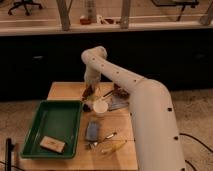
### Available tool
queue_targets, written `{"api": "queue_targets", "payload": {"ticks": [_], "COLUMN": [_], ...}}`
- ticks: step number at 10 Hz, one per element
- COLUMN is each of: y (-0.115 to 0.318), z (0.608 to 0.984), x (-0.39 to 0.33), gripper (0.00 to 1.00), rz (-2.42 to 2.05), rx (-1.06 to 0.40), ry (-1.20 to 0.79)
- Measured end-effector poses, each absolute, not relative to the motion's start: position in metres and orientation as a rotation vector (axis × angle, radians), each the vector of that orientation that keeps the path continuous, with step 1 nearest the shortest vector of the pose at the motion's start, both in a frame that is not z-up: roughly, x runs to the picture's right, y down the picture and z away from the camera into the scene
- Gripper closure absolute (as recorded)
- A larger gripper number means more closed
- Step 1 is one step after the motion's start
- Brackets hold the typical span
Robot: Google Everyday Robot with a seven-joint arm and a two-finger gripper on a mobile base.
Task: Place grapes in plastic cup
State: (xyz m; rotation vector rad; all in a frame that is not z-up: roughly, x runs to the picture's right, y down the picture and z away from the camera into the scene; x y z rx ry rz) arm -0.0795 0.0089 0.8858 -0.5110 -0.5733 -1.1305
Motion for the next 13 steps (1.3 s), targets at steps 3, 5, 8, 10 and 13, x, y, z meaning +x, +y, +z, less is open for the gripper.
{"api": "queue_targets", "payload": {"ticks": [3,5,8,10,13], "y": [0.005,0.002,0.001,0.000,-0.004], "z": [0.890,0.893,0.895,0.897,0.897], "x": [-0.080,-0.080,-0.086,-0.089,-0.088], "gripper": [0.83,0.64,0.31,0.20,0.20], "rz": [-1.135,-1.139,-1.157,-1.165,-1.164], "rx": [-0.522,-0.523,-0.524,-0.521,-0.505], "ry": [-0.582,-0.593,-0.613,-0.623,-0.645]}}
